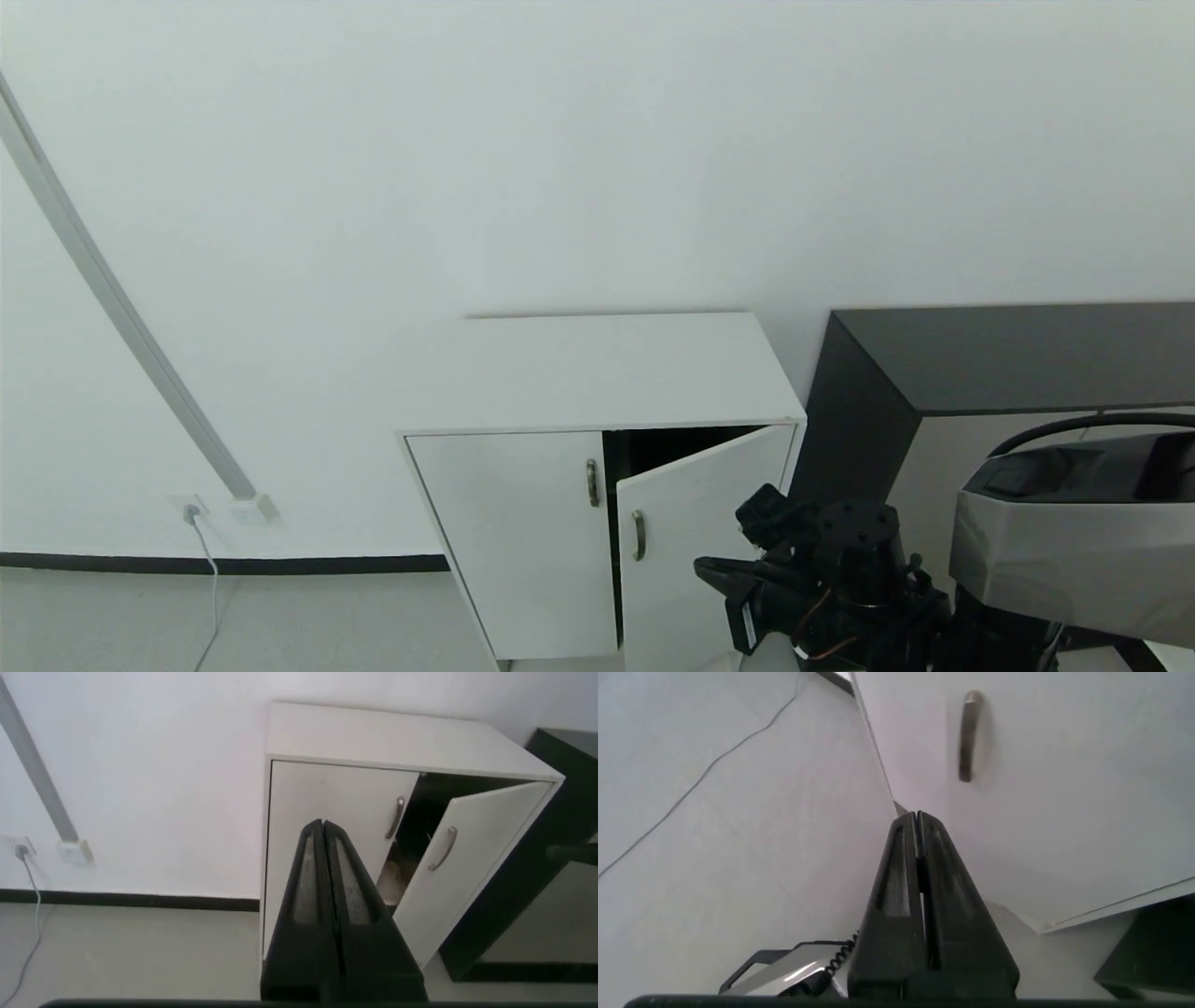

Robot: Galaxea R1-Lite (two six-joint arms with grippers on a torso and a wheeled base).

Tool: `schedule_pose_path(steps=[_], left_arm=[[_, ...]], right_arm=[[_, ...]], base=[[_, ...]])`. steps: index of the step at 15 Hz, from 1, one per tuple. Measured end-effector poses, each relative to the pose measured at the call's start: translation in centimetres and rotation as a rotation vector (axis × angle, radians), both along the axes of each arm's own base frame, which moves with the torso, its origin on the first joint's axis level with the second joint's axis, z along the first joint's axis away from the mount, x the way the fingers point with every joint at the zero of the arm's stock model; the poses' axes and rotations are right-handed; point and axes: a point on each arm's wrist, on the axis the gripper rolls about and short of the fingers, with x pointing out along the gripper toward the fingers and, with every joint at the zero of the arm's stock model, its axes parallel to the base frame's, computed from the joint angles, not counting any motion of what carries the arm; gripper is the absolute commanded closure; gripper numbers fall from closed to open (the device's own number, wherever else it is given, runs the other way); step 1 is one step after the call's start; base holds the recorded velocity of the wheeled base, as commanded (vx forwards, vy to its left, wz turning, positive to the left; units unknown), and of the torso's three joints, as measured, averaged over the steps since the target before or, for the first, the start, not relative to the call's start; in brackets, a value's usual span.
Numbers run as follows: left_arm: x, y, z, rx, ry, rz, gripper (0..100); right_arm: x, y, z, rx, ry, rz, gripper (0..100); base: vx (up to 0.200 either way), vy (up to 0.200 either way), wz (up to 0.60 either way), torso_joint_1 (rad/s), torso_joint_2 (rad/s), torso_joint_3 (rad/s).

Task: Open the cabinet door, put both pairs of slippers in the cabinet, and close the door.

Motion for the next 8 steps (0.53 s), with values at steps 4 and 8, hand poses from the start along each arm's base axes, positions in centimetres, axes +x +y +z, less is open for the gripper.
schedule_pose_path(steps=[4, 8], left_arm=[[0.0, 0.0, 0.0, -0.001, 0.0, 0.0, 100], [0.0, 0.0, 0.0, -0.003, 0.0, 0.001, 100]], right_arm=[[1.4, 1.0, -1.0, -0.022, 0.021, -0.015, 100], [4.2, 2.5, -0.8, -0.058, 0.025, -0.089, 100]], base=[[0.0, 0.0, 0.0, 0.0, 0.0, 0.0], [0.0, 0.0, 0.0, 0.0, 0.0, 0.0]])
